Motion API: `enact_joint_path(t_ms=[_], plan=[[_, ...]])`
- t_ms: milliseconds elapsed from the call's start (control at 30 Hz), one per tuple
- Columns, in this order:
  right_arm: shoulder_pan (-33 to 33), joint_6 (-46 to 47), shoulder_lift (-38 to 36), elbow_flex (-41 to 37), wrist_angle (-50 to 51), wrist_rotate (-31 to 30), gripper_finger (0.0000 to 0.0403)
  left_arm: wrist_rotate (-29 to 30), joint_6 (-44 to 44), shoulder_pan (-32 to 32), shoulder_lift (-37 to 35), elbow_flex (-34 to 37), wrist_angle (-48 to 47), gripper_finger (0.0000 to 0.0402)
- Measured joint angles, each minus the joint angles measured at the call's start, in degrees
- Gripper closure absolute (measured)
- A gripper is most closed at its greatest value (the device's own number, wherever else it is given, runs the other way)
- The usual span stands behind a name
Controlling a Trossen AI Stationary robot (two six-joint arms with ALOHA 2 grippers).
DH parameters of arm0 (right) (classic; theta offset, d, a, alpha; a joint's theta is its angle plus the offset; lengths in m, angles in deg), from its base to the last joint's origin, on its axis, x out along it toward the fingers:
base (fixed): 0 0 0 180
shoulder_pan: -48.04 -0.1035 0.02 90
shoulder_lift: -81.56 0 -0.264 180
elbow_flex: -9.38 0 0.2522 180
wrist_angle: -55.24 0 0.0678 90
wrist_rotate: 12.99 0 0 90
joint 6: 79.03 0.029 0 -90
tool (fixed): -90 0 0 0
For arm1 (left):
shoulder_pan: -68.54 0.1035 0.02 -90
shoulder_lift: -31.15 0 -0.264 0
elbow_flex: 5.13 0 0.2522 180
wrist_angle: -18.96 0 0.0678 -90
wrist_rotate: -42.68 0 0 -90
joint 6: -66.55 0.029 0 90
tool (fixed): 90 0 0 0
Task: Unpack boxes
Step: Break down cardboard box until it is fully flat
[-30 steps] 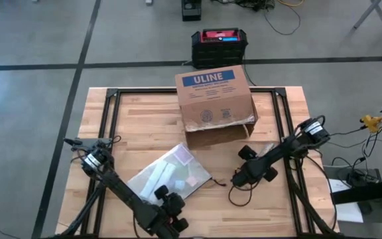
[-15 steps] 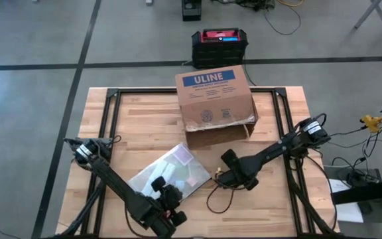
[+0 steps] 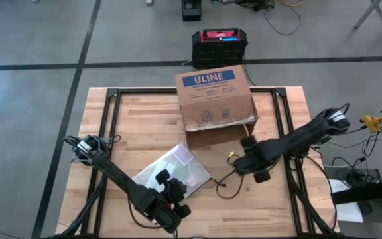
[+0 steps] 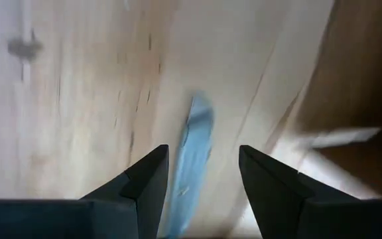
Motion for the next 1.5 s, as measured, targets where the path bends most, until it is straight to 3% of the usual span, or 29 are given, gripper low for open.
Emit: enact_joint_path(t_ms=[233,467,700,1000,1100,1300,1500], plan=[[5.94,11.65,-8.13,-15.63,-2.42,8.61,0.0240,-0.07,2.20,0.93,0.00,1.72,4.11,0.0402],[8.24,11.08,-6.16,-22.22,-5.79,9.96,0.0246,-0.59,3.09,1.17,0.00,2.94,7.17,0.0402],[11.86,7.96,-1.68,-22.52,-7.06,8.11,0.0233,-0.59,3.14,1.15,0.00,3.18,10.33,0.0401],[13.51,5.68,3.85,-21.11,-13.08,16.46,0.0253,-1.77,3.90,0.81,0.02,3.27,10.98,0.0401],[12.85,6.27,4.33,-18.78,-17.06,18.46,0.0269,-5.34,3.45,0.44,0.02,3.27,9.12,0.0402],[10.54,5.40,4.72,-13.44,-24.60,18.60,0.0274,-19.27,4.06,-1.58,0.05,3.27,6.61,0.0401],[7.01,4.89,4.75,-10.15,-36.50,16.89,0.0247,-17.59,4.76,-3.12,0.07,3.27,6.02,0.0402]])
